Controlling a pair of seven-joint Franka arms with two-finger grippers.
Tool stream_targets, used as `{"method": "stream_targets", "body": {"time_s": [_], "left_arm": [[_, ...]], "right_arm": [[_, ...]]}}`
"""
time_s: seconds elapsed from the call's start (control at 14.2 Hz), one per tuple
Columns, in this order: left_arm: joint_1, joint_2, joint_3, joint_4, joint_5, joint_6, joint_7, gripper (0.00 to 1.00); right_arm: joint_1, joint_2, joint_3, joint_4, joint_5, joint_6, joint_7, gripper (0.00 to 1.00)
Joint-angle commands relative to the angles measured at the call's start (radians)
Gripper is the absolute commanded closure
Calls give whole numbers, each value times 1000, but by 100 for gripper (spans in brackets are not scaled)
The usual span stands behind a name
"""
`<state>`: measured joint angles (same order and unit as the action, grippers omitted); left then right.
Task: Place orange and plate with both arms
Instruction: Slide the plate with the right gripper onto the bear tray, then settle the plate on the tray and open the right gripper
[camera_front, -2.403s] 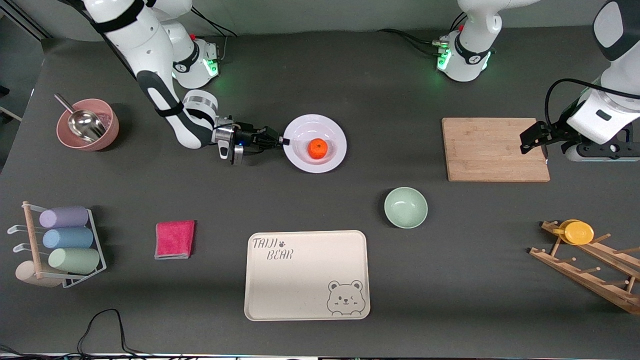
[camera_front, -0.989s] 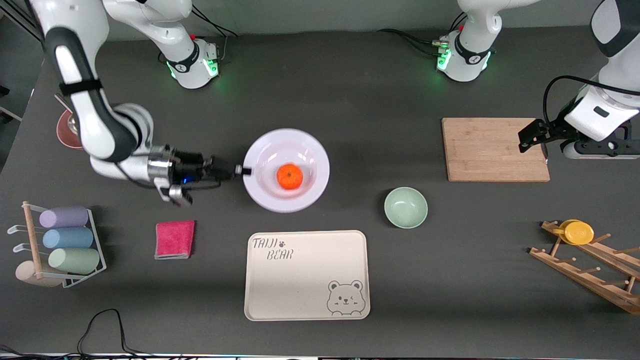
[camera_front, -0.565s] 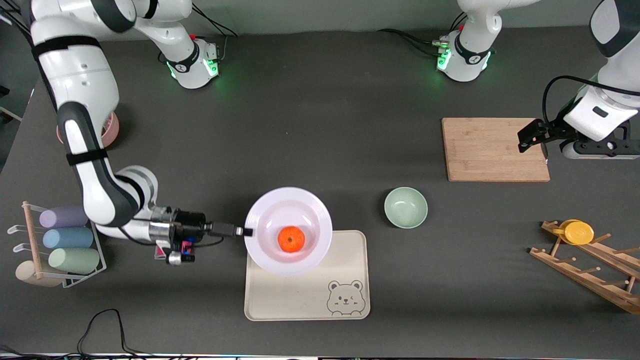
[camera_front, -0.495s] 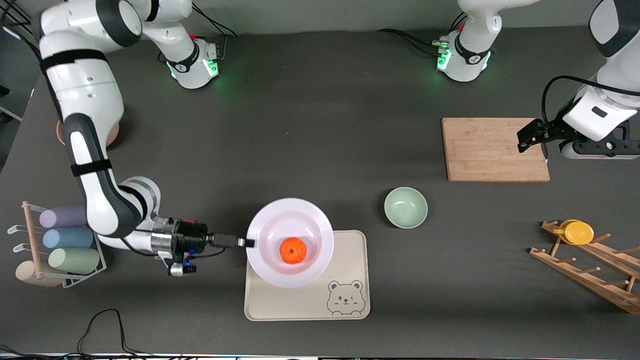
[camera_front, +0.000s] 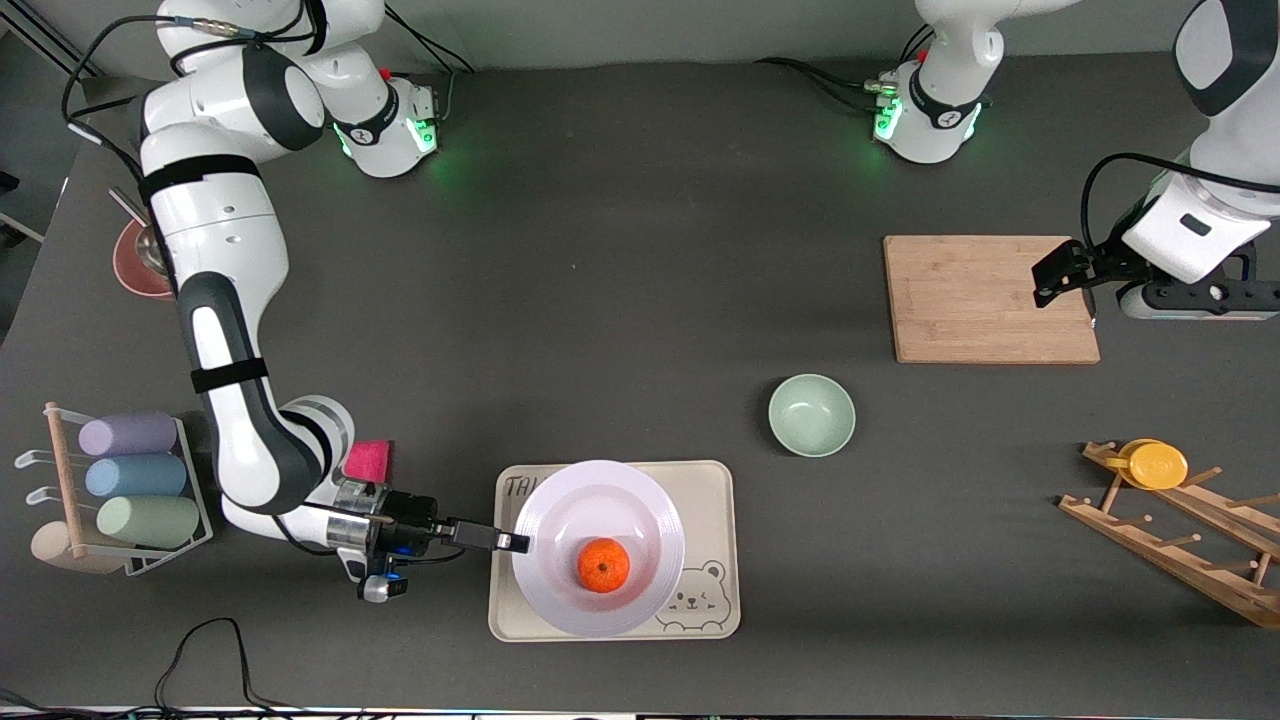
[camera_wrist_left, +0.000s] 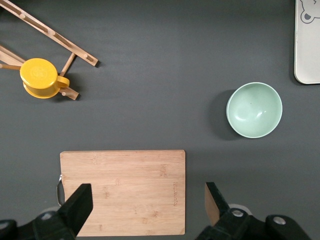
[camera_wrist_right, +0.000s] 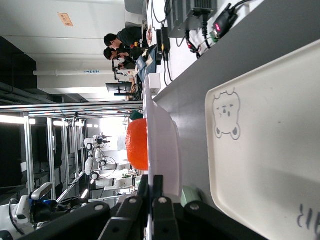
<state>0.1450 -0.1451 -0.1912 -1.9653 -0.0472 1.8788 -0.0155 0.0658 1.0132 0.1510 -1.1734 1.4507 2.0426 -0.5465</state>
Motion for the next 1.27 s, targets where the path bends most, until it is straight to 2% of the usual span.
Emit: {"method": "stream_targets", "body": {"time_s": [0.0,0.42,1.2], "left_arm": [[-9,-25,3,-27,3,19,0,0],[-7,-28,4,-38,3,28,0,0],[-5,-41,4,-52,3,20,0,0]], "right_arm": [[0,70,7,61,-9,19,-62,100],[15,143,15,60,-3,100,-180,100],[25,156,16,41,-6,126,-194,100]]}}
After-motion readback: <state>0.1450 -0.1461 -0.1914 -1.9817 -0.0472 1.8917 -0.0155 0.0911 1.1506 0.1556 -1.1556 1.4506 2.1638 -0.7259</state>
